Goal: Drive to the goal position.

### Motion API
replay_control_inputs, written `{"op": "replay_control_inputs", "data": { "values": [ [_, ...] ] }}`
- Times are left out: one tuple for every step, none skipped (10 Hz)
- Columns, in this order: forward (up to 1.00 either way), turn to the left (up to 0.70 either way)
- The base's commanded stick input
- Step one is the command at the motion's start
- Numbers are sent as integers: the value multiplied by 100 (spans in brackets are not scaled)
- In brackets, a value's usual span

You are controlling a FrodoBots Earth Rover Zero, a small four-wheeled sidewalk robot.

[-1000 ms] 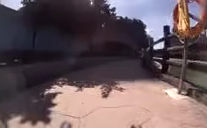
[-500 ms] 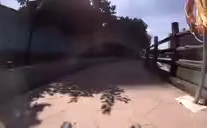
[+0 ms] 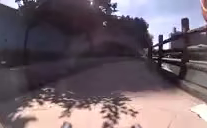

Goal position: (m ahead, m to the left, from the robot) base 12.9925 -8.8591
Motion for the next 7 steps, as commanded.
{"op": "replay_control_inputs", "data": {
  "values": [
    [70, 0],
    [70, 0],
    [70, 0],
    [70, 0],
    [70, -4],
    [70, -29],
    [70, -35]
  ]
}}
